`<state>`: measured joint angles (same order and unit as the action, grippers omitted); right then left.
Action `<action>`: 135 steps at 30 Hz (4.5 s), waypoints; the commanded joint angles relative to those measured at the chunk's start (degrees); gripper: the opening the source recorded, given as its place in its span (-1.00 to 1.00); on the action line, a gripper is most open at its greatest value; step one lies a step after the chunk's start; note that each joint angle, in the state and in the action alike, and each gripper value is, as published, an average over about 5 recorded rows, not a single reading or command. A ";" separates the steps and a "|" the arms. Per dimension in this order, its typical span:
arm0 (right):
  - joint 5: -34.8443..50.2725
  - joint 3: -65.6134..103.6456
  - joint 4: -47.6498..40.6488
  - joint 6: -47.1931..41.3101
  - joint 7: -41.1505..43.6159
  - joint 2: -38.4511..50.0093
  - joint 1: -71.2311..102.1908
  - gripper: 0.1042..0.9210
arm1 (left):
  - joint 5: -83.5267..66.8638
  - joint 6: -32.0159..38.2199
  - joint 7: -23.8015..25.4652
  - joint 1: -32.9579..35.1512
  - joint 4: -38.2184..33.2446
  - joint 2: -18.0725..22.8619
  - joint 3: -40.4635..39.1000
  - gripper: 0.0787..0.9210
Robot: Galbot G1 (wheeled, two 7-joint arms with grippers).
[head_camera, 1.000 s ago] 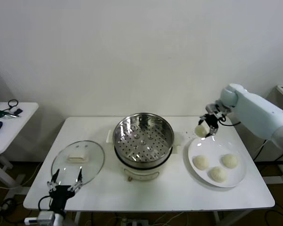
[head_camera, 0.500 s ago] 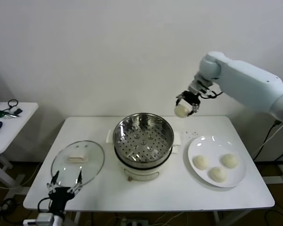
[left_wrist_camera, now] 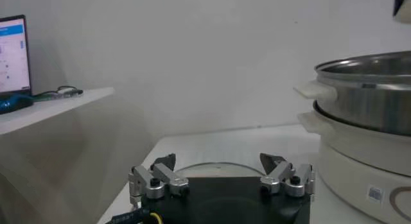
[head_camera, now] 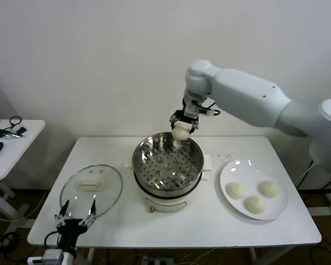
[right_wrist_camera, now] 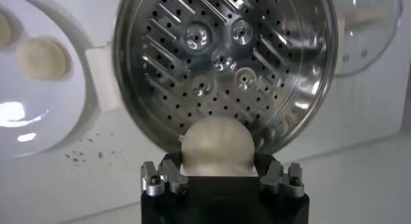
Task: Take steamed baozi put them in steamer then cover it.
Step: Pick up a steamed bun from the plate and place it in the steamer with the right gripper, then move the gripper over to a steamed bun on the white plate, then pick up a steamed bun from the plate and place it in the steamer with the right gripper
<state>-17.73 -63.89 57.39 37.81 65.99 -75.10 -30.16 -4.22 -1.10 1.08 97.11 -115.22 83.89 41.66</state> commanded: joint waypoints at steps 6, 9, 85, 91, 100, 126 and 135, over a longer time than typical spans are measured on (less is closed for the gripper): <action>-16.78 4.78 -1.53 3.19 -1.71 -5.26 10.00 0.51 | -0.65 -0.08 -0.15 -0.14 0.17 -0.15 0.42 0.77; -18.02 5.00 -2.37 3.11 -1.95 -5.40 11.04 0.51 | -0.83 -0.03 -0.40 -0.32 0.41 0.38 0.27 0.77; 33.54 -14.52 13.74 -48.47 -5.77 39.10 10.92 0.76 | 1.41 -2.90 -3.29 1.37 -2.75 0.42 -0.53 0.77; 30.31 -9.05 10.09 -48.32 -6.54 36.30 17.13 0.76 | 1.71 -2.88 -3.32 1.05 -2.72 1.03 -0.77 0.77; 28.85 -5.01 5.14 -47.84 -7.55 31.37 20.54 0.76 | 1.64 -1.87 -3.39 1.79 -1.40 1.08 -0.36 0.77; 29.17 -5.92 2.03 -47.43 -6.71 28.22 19.95 0.55 | 0.90 -1.95 -3.47 2.62 -2.09 2.01 -0.08 0.77; 31.61 -6.02 2.67 -48.09 -7.36 29.40 17.42 0.43 | 0.81 -1.88 -3.42 2.85 -1.95 2.03 0.08 0.77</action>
<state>12.53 -70.11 60.26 -10.12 59.01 -45.82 -11.42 -3.38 -2.96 -2.42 99.86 -117.22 86.01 41.72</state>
